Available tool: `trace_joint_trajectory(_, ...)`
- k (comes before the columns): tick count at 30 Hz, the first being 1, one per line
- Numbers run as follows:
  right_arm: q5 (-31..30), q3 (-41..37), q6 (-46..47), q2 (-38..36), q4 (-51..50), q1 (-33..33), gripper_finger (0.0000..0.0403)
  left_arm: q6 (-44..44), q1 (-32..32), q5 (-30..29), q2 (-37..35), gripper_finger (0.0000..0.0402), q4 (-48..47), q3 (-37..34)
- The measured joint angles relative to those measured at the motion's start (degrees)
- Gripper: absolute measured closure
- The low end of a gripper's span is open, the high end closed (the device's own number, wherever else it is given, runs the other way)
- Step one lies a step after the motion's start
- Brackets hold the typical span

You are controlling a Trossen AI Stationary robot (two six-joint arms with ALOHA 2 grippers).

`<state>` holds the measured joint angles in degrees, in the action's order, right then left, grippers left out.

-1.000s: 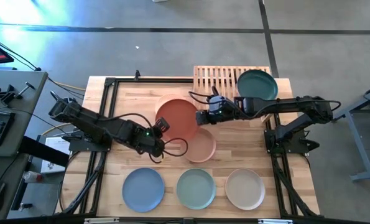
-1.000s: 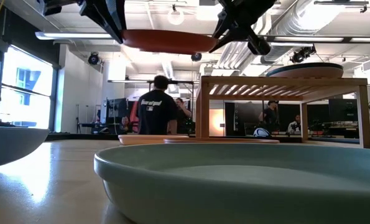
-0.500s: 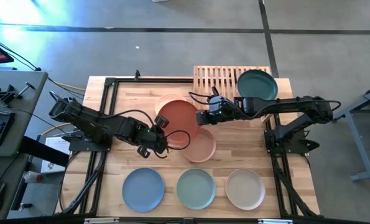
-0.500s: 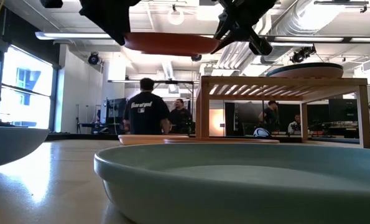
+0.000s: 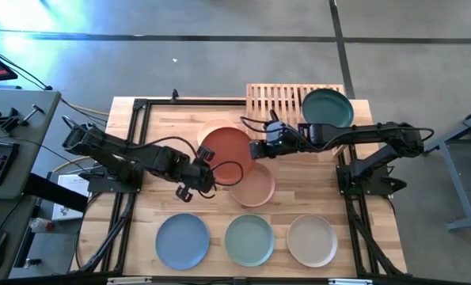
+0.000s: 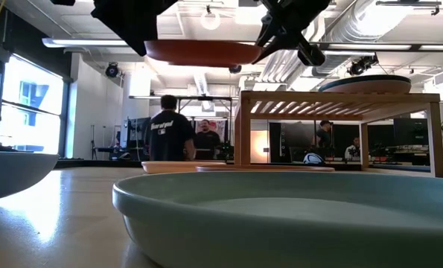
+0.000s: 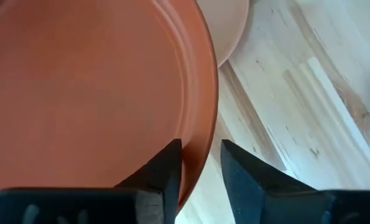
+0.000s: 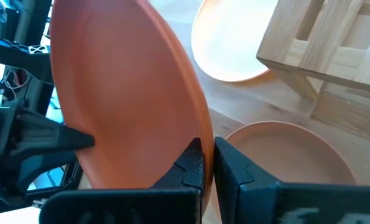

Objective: Place and stack plates onto a shelf
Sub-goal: Stack the orange plate on top of the green plate on the shelf

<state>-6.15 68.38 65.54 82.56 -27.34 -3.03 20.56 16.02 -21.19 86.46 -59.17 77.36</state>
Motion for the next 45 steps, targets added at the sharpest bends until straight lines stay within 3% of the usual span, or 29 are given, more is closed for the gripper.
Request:
trace_joint_trajectory(9, 0.1, 0.0, 0.6, 0.0, -3.4, 0.0, 0.0402, -5.3, 1.0, -4.5, 0.0, 0.0287, 0.0, 0.0)
trace_joint_trajectory(22, 0.4, 0.0, 0.6, -2.6, -11.1, -0.6, 0.0402, -9.5, 1.0, -5.3, -2.1, 0.0287, -1.0, 0.0)
trace_joint_trajectory(29, 0.7, 0.0, -1.9, -7.2, -14.2, -3.0, 0.0402, -10.0, 0.8, -11.3, -6.1, 0.0287, -0.9, 0.0)
trace_joint_trajectory(37, 3.4, 0.0, -7.3, -14.1, -16.8, -9.0, 0.0402, -10.0, 0.7, -18.4, -8.0, 0.0287, -1.0, 0.0)
trace_joint_trajectory(45, 7.2, 0.0, -12.5, -21.8, -24.2, -18.3, 0.0403, -9.9, -2.4, -19.6, -8.1, 0.0287, -0.9, 0.0)
